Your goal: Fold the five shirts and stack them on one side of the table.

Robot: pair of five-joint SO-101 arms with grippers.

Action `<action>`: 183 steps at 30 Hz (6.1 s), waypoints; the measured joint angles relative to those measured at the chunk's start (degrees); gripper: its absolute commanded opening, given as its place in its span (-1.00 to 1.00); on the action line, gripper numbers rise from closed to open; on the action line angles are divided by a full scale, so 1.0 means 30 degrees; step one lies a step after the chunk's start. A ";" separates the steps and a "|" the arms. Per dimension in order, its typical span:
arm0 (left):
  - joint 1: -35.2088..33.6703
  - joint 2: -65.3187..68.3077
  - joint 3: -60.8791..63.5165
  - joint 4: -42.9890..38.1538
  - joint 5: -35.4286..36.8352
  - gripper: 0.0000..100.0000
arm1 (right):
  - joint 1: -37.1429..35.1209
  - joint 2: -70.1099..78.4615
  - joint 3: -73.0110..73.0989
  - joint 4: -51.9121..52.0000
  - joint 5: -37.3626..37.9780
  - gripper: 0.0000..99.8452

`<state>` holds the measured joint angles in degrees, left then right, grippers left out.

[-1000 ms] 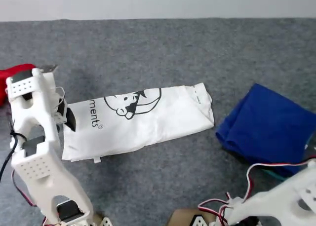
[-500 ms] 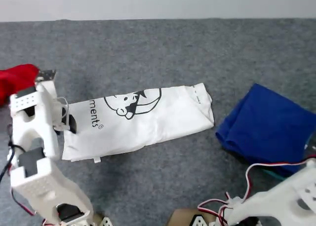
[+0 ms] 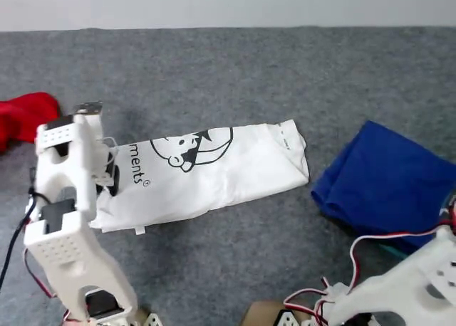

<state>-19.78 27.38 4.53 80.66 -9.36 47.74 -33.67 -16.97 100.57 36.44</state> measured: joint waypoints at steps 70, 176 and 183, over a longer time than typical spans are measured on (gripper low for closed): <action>1.4564 0.4103 -1.7348 0.6095 0.6212 -0.97 | -0.0059 0.0000 0.0000 0.0000 0.0000 -0.98; 1.5502 -0.3370 -0.8674 0.6066 0.0469 -0.99 | -0.0059 0.0000 0.0000 0.0000 0.0000 -0.98; 1.3890 0.0996 -0.8674 0.6066 0.0205 -0.99 | -0.0059 0.0000 0.0000 0.0000 0.0000 -0.98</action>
<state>21.89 30.37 -21.49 98.86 -8.75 47.56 -33.67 -16.97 100.57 36.44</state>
